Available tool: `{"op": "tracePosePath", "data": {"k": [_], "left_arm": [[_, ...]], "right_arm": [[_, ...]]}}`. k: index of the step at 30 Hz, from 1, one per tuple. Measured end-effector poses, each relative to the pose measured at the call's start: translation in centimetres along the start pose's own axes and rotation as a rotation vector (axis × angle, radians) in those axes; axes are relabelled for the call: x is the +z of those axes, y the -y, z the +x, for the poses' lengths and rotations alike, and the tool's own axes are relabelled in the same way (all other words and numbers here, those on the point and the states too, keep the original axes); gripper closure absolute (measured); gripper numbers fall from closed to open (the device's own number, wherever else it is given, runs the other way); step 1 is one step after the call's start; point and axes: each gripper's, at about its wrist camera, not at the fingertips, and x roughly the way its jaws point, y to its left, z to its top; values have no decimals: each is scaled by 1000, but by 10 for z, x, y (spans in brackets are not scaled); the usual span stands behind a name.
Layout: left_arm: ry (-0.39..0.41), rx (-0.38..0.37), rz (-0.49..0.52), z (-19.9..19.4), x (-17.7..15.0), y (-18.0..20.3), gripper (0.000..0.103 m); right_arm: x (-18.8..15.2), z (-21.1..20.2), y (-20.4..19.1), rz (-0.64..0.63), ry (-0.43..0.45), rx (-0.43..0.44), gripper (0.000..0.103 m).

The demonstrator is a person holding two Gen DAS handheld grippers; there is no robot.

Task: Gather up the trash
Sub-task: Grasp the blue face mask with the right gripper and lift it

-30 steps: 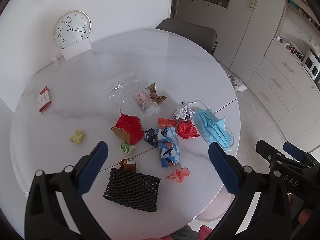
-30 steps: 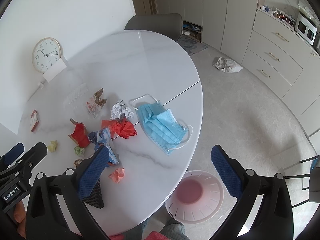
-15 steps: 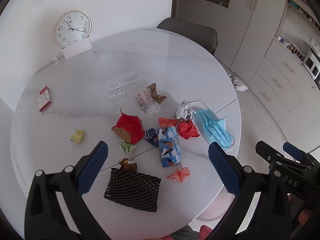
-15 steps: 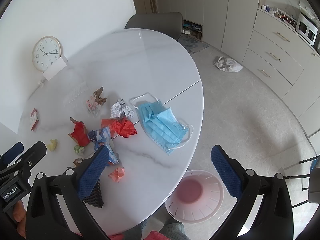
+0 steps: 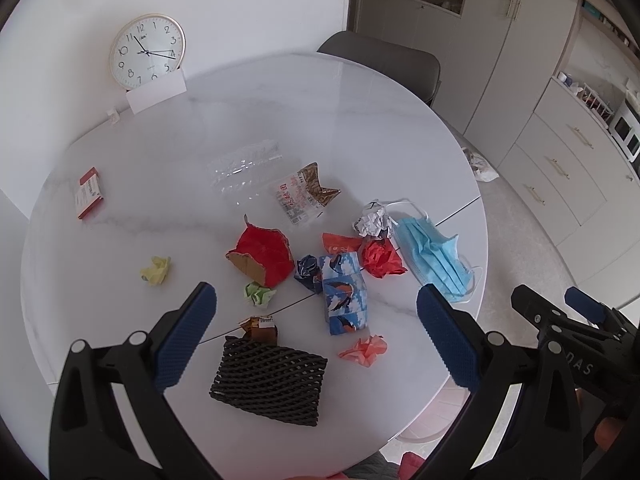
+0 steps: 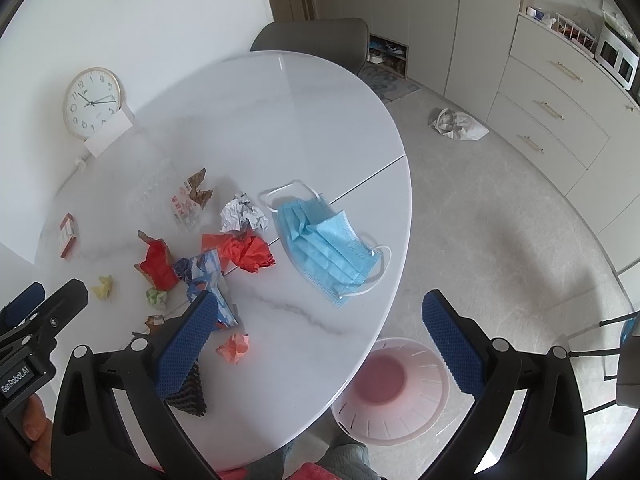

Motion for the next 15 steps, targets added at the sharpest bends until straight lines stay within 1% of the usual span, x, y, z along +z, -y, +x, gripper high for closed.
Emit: {"op": "tracePosePath", "data": {"k": [2,5,6,7,9,10,11,12,15], "left_arm": [[3,-6,10,3,1,-3,7],[6,-16,35,13,1,-8,7],[3,-19,46,17,1,-10,7],[1,-21,61,22,1,-13,7],[2,-20,90,30,0,-19,7],[3,-17,103,34,0,-21,7],[4,-18,114,38,0,-24,7],[1,-23,125,42,1,-26,7],[-25,-50,153,59,5,-32,7]], "right_arm": [[4,14,0,-30,-3,-13,2],[11,51,-2,-112,-12,-57,2],[14,73,-3,-151,-31,-85,2],[17,90,-3,-173,-47,-89,2],[22,123,-3,-201,-79,-92,6],[24,132,-3,-207,-90,-93,11],[26,144,-3,-211,-104,-94,13],[30,159,-4,-209,-115,-93,13],[34,178,-3,-186,-136,-92,15]]}}
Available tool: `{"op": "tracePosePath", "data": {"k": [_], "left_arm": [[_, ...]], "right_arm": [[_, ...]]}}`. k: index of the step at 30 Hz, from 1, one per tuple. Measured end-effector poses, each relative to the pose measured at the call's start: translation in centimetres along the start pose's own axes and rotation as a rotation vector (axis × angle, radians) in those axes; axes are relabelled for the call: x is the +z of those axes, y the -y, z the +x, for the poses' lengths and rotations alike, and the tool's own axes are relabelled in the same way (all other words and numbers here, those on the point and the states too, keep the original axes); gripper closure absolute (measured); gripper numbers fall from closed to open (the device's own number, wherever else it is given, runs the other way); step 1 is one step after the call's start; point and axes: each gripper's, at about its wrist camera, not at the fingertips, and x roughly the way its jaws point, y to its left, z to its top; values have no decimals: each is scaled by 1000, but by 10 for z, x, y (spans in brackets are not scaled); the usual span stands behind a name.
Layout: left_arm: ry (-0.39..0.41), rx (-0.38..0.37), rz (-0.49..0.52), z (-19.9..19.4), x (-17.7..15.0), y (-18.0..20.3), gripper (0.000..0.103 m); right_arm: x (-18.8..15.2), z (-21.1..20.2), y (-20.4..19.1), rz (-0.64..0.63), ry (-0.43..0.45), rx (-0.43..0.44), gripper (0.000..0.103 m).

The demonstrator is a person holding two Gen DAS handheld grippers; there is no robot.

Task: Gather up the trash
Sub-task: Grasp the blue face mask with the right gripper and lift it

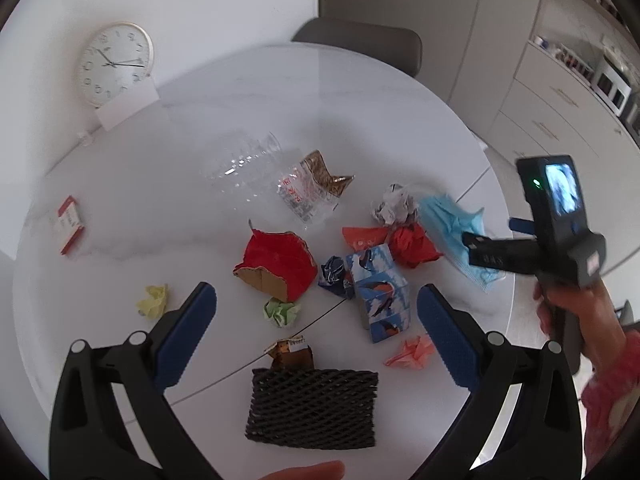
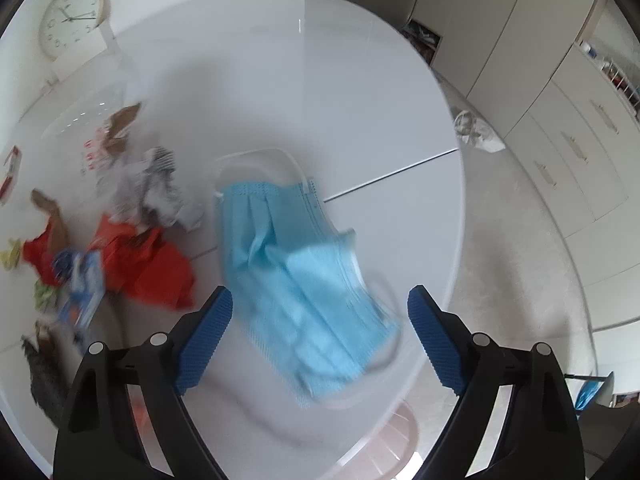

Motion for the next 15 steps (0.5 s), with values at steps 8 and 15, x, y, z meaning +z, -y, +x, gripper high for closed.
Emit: {"op": "tracePosePath", "data": {"k": [8,15], "left_arm": [[-53,-66,38,25,-7,-19,7],[-111,-80,69,27,-46,-28,7]], "right_arm": [[0,22,11,99,-46,37,59],[-5,5,24,144,-15,98,87]]}}
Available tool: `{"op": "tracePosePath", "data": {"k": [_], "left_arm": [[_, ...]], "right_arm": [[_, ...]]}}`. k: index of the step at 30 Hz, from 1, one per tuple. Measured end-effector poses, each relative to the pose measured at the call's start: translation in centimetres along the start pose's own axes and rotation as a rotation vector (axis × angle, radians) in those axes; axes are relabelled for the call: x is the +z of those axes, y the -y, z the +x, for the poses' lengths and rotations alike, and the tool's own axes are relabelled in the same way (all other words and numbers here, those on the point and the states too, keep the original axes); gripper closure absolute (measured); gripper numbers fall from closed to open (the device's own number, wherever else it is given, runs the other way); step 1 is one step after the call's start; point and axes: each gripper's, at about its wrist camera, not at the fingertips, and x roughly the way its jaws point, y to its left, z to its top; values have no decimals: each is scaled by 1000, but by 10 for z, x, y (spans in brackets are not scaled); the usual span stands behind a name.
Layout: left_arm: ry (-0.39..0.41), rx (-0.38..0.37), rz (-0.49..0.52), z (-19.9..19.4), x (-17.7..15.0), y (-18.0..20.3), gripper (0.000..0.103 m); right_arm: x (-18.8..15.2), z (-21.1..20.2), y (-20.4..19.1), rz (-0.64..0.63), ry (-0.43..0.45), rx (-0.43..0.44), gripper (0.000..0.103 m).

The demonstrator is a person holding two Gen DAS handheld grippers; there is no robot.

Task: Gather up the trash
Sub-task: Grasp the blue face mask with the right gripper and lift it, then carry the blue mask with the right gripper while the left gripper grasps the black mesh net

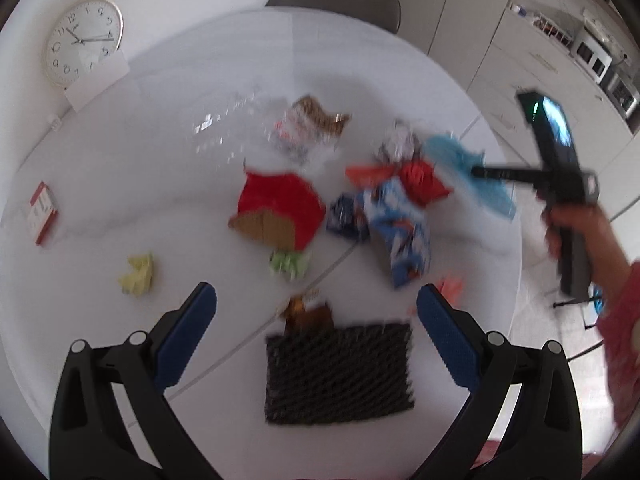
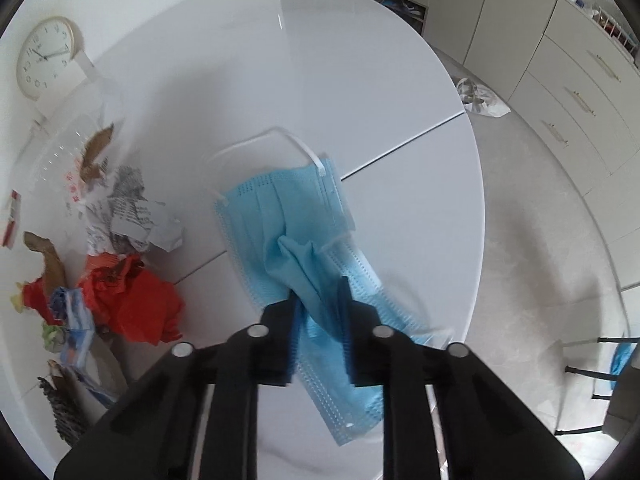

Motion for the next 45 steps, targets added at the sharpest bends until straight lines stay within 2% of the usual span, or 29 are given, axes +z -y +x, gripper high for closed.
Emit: {"op": "tracePosePath", "data": {"k": [2,6,14,16,19,28,33,35,38,45], "left_arm": [[-28,15,-9,2,-16,-2,7],[-86,25,-119,7,-45,-11,7],[-131,-6,-592,18,-91,-38,7],[-117,-2,-691,18,-102,-38,8],[-115,13,-785,22,-112,-31,8],[-157,11,-1001,43,-125,-18,8],[-192,-19,-1128,57,-127,-16,13],[-202,-25,-1157,61,-128,-15,20],[-235,-41,-1194,70,-130,-12,25],[-228,-79,-1163,73,-117,-5,51]], "right_arm": [[-2,-7,2,12,6,23,87],[-6,-26,9,14,23,62,87],[-30,-66,13,-8,54,135,87],[-38,-76,15,-20,62,154,87],[-49,-85,17,-38,59,177,87],[-75,-99,45,-49,48,212,85],[-93,-108,66,-20,46,233,85],[-99,-110,71,-9,48,234,85],[-109,-112,81,16,51,241,85],[-125,-115,97,50,56,230,85]]}}
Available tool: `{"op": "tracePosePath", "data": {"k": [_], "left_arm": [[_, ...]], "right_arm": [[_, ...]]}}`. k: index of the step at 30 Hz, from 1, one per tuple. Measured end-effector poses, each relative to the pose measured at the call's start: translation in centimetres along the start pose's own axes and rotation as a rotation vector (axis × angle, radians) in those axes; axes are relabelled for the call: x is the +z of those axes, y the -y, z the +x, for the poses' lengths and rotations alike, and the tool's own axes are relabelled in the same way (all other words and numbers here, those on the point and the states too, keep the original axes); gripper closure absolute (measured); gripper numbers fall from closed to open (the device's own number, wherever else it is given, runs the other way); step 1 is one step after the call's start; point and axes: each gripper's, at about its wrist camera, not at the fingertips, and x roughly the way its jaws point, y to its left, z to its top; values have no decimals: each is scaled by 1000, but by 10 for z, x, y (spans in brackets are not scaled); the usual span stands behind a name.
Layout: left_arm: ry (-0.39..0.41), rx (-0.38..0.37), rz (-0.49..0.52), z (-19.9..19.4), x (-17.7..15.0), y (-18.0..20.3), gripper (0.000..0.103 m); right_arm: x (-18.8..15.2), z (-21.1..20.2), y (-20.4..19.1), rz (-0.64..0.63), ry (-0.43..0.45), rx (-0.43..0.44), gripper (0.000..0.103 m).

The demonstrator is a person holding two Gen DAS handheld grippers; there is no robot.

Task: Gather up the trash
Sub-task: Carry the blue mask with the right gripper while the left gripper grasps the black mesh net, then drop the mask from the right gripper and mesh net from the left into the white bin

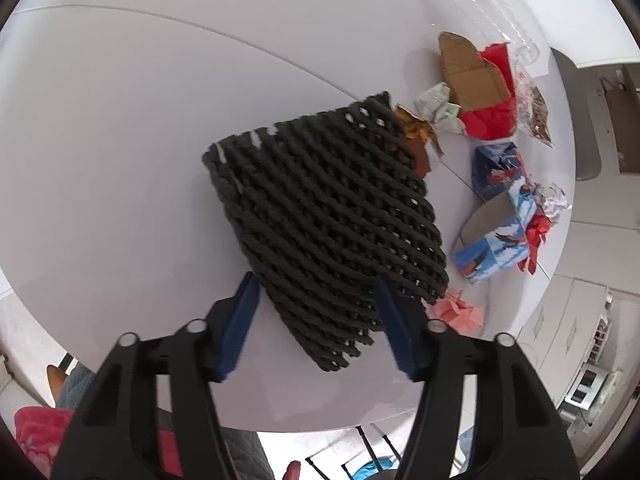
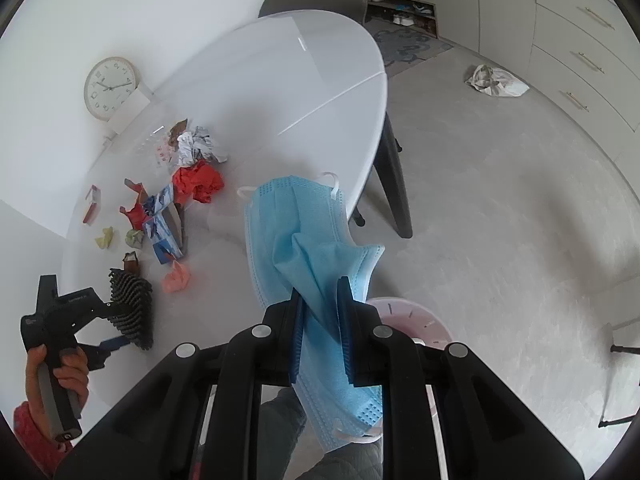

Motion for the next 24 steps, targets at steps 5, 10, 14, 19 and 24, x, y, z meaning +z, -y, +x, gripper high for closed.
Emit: {"op": "tracePosePath", "data": {"k": [5,10,14,19,24], "left_arm": [[3,-18,67,0,0,24,64],[0,-49,119,-5,0,40,73],[-2,-78,147,-14,-2,25,75],[-1,-103,196,-26,-8,26,78],[-21,-137,230,-40,-17,20,80]], "right_arm": [[-9,-1,4,3,-5,-12,85],[-16,1,3,-8,-14,-20,85],[-20,2,2,-20,-20,-27,85],[-25,2,3,-21,-27,-35,85],[-29,-1,4,-28,-22,-44,85]]}}
